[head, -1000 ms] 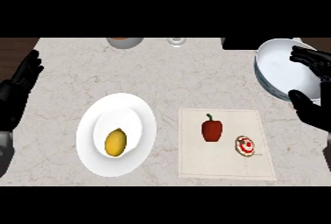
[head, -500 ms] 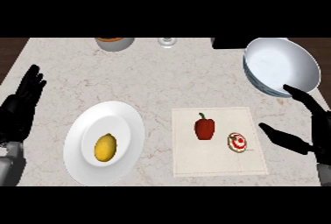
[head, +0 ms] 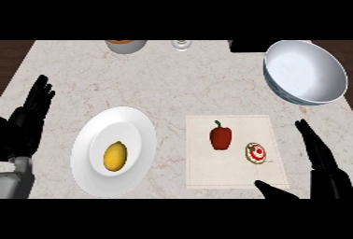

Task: Pick the bell pepper from the placemat and place it in the bowl

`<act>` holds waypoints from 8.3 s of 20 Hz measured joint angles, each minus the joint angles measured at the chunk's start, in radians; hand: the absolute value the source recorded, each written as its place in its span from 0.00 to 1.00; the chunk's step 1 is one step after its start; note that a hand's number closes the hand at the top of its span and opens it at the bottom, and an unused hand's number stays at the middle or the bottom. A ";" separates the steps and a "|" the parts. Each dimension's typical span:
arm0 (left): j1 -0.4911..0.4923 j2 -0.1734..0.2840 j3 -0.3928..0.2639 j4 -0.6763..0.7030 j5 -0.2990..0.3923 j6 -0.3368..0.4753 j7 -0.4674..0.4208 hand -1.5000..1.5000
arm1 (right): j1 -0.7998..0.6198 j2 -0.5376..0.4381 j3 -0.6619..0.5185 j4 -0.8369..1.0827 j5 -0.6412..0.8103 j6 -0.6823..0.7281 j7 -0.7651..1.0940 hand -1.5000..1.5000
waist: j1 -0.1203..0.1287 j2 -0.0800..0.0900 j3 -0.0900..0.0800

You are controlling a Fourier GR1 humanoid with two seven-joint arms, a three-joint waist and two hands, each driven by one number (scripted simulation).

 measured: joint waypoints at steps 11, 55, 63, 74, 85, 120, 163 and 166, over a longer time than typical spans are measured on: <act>-0.030 -0.034 -0.014 -0.012 -0.026 -0.013 0.015 0.50 | -0.380 0.098 -0.035 0.001 -0.023 0.497 0.333 0.00 | 0.038 0.010 0.002; -0.025 -0.091 0.080 -0.020 -0.093 -0.093 0.034 0.50 | -0.621 0.412 -0.057 0.787 -0.054 0.844 0.249 0.00 | 0.026 0.007 0.004; -0.002 -0.121 0.099 -0.049 -0.126 -0.108 0.035 0.50 | -0.576 0.434 -0.100 0.832 0.038 0.803 0.192 0.00 | 0.026 0.007 0.004; -0.002 -0.142 0.113 -0.063 -0.151 -0.130 0.045 0.50 | -0.646 0.456 -0.187 1.021 0.070 0.753 0.059 1.00 | 0.023 -0.003 -0.007; -0.036 -0.153 0.122 -0.064 -0.152 -0.144 0.074 0.50 | -0.827 0.463 -0.304 1.254 0.099 0.616 -0.038 1.00 | 0.041 0.009 0.000; -0.017 -0.171 0.140 -0.051 -0.174 -0.154 0.046 0.50 | -1.231 0.172 -0.507 1.269 0.277 0.194 0.148 1.00 | 0.027 0.008 0.004; -0.010 -0.179 0.166 -0.052 -0.186 -0.159 0.047 0.50 | -0.894 -0.120 -1.280 1.580 -0.539 0.231 -0.852 0.00 | 0.011 0.004 0.005; -0.015 -0.180 0.163 -0.060 -0.189 -0.159 0.062 0.50 | -0.790 -0.135 -1.313 1.524 -0.605 0.326 -0.873 0.00 | 0.005 0.002 0.004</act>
